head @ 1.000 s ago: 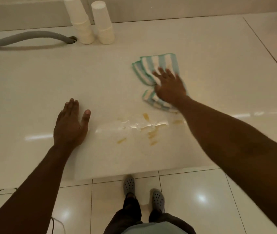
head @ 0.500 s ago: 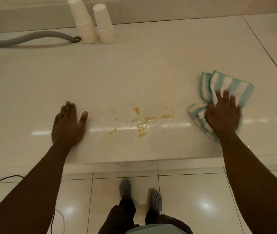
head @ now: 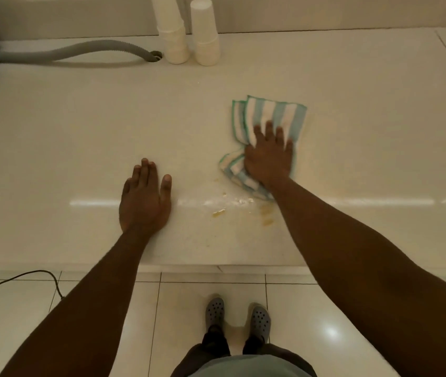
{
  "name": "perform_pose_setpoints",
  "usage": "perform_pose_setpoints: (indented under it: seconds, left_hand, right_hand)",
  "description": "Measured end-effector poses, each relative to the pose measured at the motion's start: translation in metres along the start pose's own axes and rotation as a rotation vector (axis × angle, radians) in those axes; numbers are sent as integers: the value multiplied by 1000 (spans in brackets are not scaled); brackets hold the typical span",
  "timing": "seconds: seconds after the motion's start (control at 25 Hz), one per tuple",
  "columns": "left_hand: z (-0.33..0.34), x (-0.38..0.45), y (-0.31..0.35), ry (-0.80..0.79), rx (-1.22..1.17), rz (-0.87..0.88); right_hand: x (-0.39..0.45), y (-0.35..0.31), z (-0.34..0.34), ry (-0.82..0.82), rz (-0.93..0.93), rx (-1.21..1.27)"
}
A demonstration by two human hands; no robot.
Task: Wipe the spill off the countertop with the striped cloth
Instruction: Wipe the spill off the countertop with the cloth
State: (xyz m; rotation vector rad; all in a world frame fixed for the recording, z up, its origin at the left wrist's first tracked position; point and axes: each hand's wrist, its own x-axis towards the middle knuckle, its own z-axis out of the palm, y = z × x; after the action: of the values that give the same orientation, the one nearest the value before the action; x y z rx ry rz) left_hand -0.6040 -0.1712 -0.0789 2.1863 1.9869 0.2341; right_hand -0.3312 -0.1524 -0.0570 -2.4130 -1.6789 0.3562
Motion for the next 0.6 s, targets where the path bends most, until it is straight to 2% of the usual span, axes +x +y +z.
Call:
perform_pose_setpoints:
  seconds: [0.16,0.32,0.48,0.6]
  left_hand:
    - [-3,-2,0,16,-140,-26]
    - [-7,1,-4,41,-393,-185]
    - [-9,-2,-12,57,-659,-153]
    - [-8,-2,-11,40,-513,-142]
  right_hand:
    - [-6,-80,18,-130,-132,26]
    - [-65,-129,40,-148,-267,22]
    - [-118,-117,52,-123,-398,-40]
    - [-124,-87,47,-96,-408,-70]
